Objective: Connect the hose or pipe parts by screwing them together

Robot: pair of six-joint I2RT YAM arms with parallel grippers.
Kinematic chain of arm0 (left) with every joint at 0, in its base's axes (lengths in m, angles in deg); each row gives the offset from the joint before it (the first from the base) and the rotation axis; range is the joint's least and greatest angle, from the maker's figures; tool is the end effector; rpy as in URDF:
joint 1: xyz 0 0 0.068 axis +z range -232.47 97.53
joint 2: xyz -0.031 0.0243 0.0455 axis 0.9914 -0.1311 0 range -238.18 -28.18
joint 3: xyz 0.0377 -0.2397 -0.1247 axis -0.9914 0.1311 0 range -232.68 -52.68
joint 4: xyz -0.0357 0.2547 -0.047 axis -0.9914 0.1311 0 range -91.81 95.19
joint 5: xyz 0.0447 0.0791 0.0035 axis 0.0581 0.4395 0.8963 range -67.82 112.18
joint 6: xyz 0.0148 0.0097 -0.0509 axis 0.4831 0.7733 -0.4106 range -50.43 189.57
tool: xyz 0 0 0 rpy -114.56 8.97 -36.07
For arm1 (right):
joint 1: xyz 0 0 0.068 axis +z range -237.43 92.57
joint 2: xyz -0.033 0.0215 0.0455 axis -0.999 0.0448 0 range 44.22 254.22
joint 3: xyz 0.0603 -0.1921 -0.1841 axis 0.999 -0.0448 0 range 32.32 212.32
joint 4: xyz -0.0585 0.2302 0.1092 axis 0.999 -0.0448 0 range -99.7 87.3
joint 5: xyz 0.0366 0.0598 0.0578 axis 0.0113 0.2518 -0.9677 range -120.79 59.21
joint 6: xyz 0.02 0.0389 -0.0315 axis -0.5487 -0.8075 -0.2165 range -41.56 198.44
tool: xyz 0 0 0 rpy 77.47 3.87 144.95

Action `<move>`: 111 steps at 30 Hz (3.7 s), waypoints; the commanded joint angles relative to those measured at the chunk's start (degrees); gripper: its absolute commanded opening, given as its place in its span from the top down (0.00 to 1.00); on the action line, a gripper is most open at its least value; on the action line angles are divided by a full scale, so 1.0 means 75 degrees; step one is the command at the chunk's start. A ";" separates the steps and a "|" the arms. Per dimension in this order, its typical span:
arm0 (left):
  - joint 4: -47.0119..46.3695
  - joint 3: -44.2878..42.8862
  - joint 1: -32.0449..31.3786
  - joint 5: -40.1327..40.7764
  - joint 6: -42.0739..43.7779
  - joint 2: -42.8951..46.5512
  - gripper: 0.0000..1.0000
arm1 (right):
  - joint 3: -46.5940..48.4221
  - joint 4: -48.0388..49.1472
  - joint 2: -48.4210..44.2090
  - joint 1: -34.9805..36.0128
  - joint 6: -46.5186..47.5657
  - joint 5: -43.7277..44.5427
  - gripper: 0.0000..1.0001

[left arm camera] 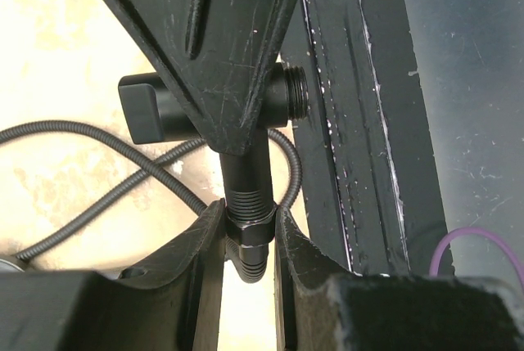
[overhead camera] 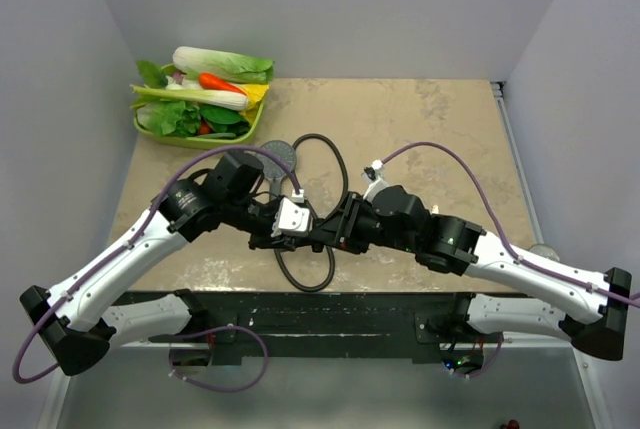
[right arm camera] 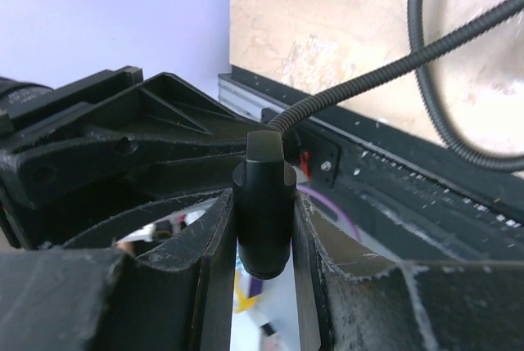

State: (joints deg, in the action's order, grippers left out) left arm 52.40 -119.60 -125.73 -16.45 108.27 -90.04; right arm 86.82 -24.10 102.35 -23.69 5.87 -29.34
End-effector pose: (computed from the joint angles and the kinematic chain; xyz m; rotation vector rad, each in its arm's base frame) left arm 0.1310 -0.1538 0.3507 1.7564 1.5585 -0.8501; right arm 0.1018 0.2042 0.3357 0.1994 2.3372 1.3751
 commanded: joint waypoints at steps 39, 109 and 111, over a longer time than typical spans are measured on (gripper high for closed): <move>-0.0819 0.2334 -0.0184 0.1423 0.2551 0.0328 1.00 | -0.0648 -0.1620 0.1002 -0.1304 0.2439 -0.1169 1.00; -0.3679 0.1152 0.0401 0.1706 -0.0250 -0.3998 0.36 | -0.1738 0.0536 0.1567 -0.1339 0.1295 0.1084 0.86; -0.3491 0.1176 0.0506 0.1659 -0.0098 -0.3695 0.12 | -0.0758 -0.0668 0.1379 -0.1398 0.1904 0.1653 0.77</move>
State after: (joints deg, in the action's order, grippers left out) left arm 24.87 -109.28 -122.93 -2.86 106.78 -123.75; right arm 69.24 -21.72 116.01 -33.04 13.10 -20.05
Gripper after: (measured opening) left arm 0.678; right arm 0.169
